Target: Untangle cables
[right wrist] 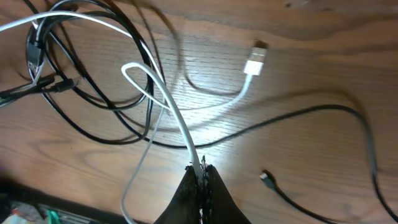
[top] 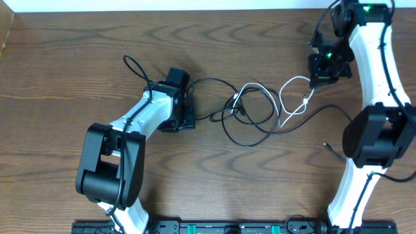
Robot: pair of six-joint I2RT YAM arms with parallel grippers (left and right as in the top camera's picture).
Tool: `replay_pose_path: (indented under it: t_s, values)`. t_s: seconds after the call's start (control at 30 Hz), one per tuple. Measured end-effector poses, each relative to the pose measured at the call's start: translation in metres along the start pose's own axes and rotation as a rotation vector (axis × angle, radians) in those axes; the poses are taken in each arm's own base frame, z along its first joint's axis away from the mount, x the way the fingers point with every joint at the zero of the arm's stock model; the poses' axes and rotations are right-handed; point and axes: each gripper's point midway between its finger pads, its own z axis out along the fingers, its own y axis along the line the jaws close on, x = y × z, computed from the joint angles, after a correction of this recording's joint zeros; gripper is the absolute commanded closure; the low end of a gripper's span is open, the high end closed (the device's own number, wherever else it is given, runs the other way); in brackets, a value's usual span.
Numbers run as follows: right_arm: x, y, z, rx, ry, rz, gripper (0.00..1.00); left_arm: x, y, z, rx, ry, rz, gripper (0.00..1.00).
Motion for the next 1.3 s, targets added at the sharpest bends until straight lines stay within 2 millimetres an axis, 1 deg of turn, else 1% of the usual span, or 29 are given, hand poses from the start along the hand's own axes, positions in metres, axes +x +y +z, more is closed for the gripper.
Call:
replay_pose_path:
  t_s: [0.1, 0.23, 0.3, 0.33, 0.4, 0.43, 0.47, 0.57, 0.6, 0.67, 0.73, 0.8, 0.83, 1.0, 1.07, 1.17, 1.3]
  values:
    - [-0.002, 0.001, 0.013, -0.017, 0.032, 0.007, 0.99, 0.0, 0.0, 0.0, 0.0, 0.0, 0.0, 0.43]
    - [-0.008, 0.008, 0.024, -0.029, 0.038, -0.01, 0.99, 0.0, 0.0, 0.0, 0.0, 0.0, 0.0, 0.43]
    - [-0.012, 0.014, 0.03, -0.033, 0.038, -0.026, 0.93, 0.0, 0.0, 0.0, 0.0, 0.0, 0.0, 0.43]
    - [-0.013, 0.019, 0.033, -0.037, 0.041, -0.034, 0.86, 0.0, 0.0, 0.0, 0.0, 0.0, 0.0, 0.43]
    - [-0.016, 0.026, 0.039, -0.041, 0.042, -0.052, 0.8, 0.0, 0.0, 0.0, 0.0, 0.0, 0.0, 0.43]
    - [-0.019, 0.029, 0.042, -0.041, 0.036, -0.06, 0.75, 0.0, 0.0, 0.0, 0.0, 0.0, 0.0, 0.43]
    - [-0.023, 0.033, 0.044, -0.042, 0.023, -0.072, 0.63, 0.0, 0.0, 0.0, 0.0, 0.0, 0.0, 0.43]
    - [-0.033, 0.042, 0.047, -0.044, -0.016, -0.098, 0.37, 0.0, 0.0, 0.0, 0.0, 0.0, 0.0, 0.43]
    - [-0.037, 0.046, 0.048, -0.046, -0.03, -0.105, 0.24, 0.0, 0.0, 0.0, 0.0, 0.0, 0.0, 0.43]
    - [-0.039, 0.051, 0.05, -0.046, -0.04, -0.124, 0.11, 0.0, 0.0, 0.0, 0.0, 0.0, 0.0, 0.43]
    - [-0.037, 0.052, 0.051, -0.046, -0.033, -0.128, 0.04, 0.0, 0.0, 0.0, 0.0, 0.0, 0.0, 0.43]
    - [-0.031, 0.053, 0.052, -0.047, -0.008, -0.123, 0.01, 0.0, 0.0, 0.0, 0.0, 0.0, 0.0, 0.43]
    - [-0.026, 0.053, 0.052, -0.048, 0.013, -0.118, 0.01, 0.0, 0.0, 0.0, 0.0, 0.0, 0.0, 0.43]
    - [0.012, 0.054, 0.05, -0.05, 0.168, -0.082, 0.01, 0.0, 0.0, 0.0, 0.0, 0.0, 0.0, 0.43]
    - [0.023, 0.056, 0.048, -0.049, 0.216, -0.074, 0.01, 0.0, 0.0, 0.0, 0.0, 0.0, 0.0, 0.43]
    - [0.028, 0.06, 0.049, -0.047, 0.235, -0.081, 0.01, 0.0, 0.0, 0.0, 0.0, 0.0, 0.0, 0.43]
    - [0.029, 0.071, 0.052, -0.041, 0.235, -0.114, 0.01, 0.0, 0.0, 0.0, 0.0, 0.0, 0.0, 0.43]
